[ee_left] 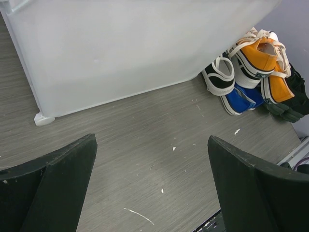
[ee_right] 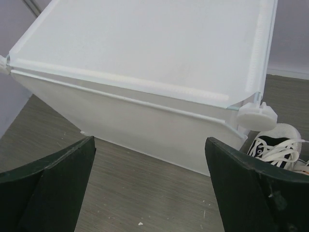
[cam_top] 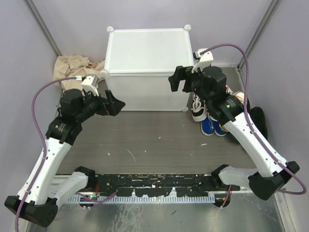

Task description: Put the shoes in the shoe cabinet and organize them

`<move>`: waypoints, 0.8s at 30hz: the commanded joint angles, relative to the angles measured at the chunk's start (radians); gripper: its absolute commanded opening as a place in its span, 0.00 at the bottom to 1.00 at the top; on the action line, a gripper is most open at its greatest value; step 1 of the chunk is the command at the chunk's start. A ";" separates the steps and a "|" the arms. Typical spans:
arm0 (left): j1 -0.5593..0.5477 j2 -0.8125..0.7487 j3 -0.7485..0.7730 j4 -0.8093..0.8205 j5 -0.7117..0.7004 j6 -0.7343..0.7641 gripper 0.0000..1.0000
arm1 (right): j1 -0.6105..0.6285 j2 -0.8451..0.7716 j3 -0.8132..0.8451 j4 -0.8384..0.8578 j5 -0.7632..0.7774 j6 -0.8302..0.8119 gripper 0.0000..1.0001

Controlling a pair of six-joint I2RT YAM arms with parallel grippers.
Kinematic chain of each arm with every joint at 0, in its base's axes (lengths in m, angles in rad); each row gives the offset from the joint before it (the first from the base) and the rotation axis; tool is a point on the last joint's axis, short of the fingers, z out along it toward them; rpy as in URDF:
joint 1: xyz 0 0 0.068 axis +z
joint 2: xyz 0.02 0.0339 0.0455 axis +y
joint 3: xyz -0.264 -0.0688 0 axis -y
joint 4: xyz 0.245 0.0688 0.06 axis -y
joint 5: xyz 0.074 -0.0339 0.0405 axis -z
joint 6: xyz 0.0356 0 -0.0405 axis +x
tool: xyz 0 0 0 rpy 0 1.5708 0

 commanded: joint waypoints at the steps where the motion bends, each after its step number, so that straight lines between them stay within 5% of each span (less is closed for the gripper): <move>1: -0.003 -0.030 0.001 0.047 -0.005 0.027 0.98 | 0.004 -0.010 0.020 0.046 -0.080 -0.197 1.00; 9: -0.004 -0.042 -0.007 0.046 -0.003 0.031 0.98 | 0.001 0.050 0.107 -0.030 0.007 -0.345 1.00; 24: -0.004 -0.055 -0.013 0.040 -0.012 0.045 0.98 | -0.099 0.154 0.101 -0.025 -0.118 -0.406 1.00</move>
